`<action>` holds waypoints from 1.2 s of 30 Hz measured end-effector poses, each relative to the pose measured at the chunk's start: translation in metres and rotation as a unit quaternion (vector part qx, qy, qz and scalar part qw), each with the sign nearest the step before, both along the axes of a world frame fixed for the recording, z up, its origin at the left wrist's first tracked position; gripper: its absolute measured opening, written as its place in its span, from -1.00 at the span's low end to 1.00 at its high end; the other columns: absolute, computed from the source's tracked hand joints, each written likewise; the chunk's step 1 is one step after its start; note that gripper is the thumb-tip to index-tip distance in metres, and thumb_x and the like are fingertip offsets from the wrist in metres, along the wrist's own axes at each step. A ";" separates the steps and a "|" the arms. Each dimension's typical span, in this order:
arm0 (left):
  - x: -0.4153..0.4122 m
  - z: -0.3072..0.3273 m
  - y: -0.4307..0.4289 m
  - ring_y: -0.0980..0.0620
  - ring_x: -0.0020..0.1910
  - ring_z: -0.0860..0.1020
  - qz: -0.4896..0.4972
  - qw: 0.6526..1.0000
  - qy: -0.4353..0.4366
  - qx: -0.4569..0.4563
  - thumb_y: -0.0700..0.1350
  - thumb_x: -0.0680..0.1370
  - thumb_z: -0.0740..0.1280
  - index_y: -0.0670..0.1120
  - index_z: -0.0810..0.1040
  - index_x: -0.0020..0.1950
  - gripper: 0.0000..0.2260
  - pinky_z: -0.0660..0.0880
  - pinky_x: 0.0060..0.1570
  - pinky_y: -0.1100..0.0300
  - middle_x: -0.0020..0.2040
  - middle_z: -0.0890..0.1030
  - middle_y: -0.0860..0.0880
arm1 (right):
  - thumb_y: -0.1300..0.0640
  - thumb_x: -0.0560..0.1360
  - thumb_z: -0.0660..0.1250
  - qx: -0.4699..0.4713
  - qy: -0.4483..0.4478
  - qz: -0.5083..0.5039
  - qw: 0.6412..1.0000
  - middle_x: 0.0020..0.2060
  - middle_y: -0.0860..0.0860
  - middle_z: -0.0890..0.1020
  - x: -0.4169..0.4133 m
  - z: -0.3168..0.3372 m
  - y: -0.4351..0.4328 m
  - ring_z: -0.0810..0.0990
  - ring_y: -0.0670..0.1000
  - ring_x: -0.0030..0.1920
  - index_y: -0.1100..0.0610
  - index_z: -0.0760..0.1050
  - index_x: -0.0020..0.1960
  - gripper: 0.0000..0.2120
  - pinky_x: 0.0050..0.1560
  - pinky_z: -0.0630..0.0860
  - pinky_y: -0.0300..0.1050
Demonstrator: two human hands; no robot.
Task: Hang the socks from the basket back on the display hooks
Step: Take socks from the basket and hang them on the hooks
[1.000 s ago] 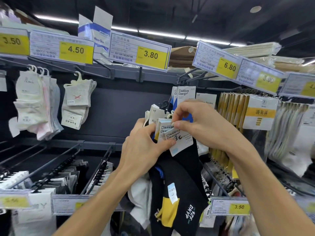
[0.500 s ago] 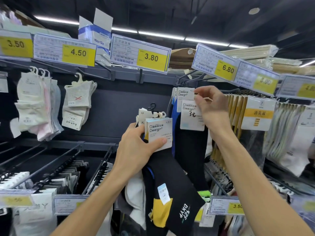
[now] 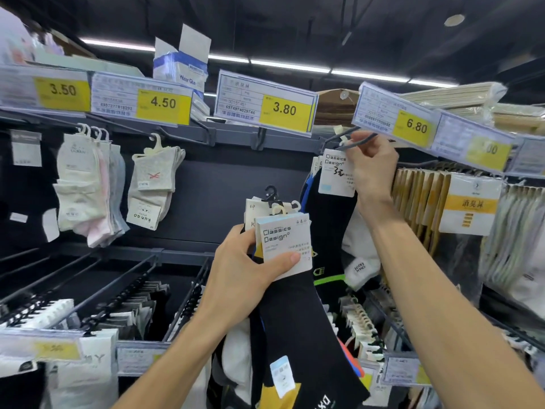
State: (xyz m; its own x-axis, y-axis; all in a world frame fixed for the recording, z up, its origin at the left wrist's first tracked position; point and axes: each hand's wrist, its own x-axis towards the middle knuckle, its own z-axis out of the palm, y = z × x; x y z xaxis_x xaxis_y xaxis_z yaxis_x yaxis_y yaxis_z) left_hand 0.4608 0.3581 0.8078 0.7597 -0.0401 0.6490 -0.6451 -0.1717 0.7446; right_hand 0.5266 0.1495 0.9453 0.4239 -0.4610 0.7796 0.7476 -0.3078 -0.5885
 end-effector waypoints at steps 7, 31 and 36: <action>-0.003 0.001 0.002 0.27 0.02 0.61 -0.028 0.999 0.020 -0.018 0.10 0.38 0.56 0.37 0.62 0.05 -0.69 0.60 0.08 0.16 0.04 0.61 0.24 | 0.17 0.61 0.29 -0.107 0.030 -0.104 0.988 0.05 -0.06 0.64 -0.009 -0.031 -0.001 0.57 -0.12 0.06 0.12 0.56 0.17 -0.84 0.10 0.46 -0.29; -0.006 0.007 0.001 -0.02 0.23 0.60 -0.185 0.980 0.033 -0.067 0.04 0.54 0.29 -0.04 0.70 0.12 -0.72 0.52 0.28 -0.02 0.19 0.63 -0.12 | 0.06 0.43 0.40 -0.006 0.085 0.228 0.970 -0.03 0.01 0.75 -0.102 -0.124 0.020 0.73 -0.02 -0.02 0.10 0.52 0.08 -0.74 -0.17 0.65 -0.20; -0.008 0.011 -0.005 0.22 0.05 0.59 -0.140 0.989 -0.002 -0.044 0.07 0.50 0.31 0.07 0.71 -0.09 -0.81 0.47 0.04 0.39 0.06 0.63 -0.09 | 0.06 0.49 0.36 -0.084 0.114 0.246 0.959 0.04 -0.05 0.73 -0.102 -0.125 0.023 0.70 -0.07 0.06 0.06 0.52 0.19 -0.72 -0.07 0.60 -0.31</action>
State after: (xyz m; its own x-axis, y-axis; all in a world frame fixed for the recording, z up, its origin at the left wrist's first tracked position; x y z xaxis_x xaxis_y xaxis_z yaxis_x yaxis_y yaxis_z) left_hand 0.4529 0.3530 0.8184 0.7241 -0.1912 0.6626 -0.6616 0.0788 0.7457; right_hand 0.4241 0.1721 0.8198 0.7257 -0.0379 0.6869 0.6848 -0.0564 -0.7266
